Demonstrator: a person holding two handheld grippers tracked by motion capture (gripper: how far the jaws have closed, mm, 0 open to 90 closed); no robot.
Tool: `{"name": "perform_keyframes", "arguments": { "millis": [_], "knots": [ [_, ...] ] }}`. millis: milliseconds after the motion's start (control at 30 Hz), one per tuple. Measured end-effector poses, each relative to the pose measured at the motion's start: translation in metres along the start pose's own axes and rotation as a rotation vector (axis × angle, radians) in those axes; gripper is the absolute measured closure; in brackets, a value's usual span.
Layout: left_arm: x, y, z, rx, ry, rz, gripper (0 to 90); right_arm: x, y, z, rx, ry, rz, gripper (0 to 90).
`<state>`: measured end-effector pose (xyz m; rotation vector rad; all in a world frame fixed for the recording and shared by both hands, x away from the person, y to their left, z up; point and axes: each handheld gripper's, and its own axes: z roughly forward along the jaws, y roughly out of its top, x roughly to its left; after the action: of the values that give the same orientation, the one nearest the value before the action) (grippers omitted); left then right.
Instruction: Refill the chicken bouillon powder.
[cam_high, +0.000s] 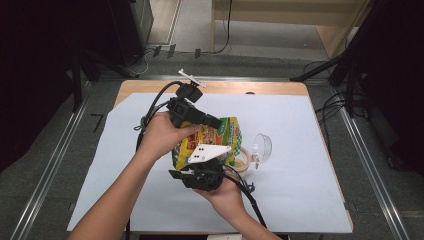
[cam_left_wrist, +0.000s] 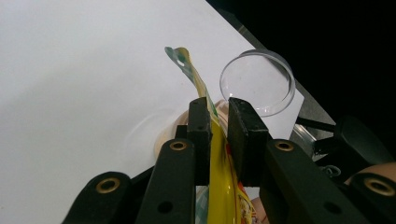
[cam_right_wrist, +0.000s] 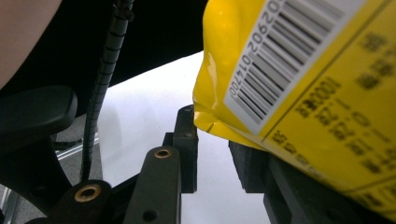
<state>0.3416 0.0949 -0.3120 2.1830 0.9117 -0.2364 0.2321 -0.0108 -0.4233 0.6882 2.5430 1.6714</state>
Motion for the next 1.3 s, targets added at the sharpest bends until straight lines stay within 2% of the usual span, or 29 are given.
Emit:
{"name": "perform_keyframes", "arguments": {
  "millis": [467,700,867,1100,1300],
  "knots": [
    [-0.001,-0.001,0.0,0.005,0.005,0.008,79.8,0.001,0.0,0.0,-0.001,0.003,0.001,73.3],
    [0.0,-0.006,-0.001,0.004,-0.013,0.004,80.3,0.002,-0.004,0.002,0.018,-0.009,-0.023,73.1],
    [-0.002,-0.01,-0.002,0.007,-0.02,0.024,80.4,0.004,-0.007,0.004,0.014,-0.001,-0.031,70.6],
    [0.0,-0.018,-0.003,0.001,-0.037,0.026,80.2,0.006,-0.013,0.008,0.015,0.014,-0.05,65.9],
    [0.002,-0.026,-0.004,-0.001,-0.05,0.037,80.2,0.008,-0.019,0.012,0.034,0.01,-0.064,65.3]
  ]
}}
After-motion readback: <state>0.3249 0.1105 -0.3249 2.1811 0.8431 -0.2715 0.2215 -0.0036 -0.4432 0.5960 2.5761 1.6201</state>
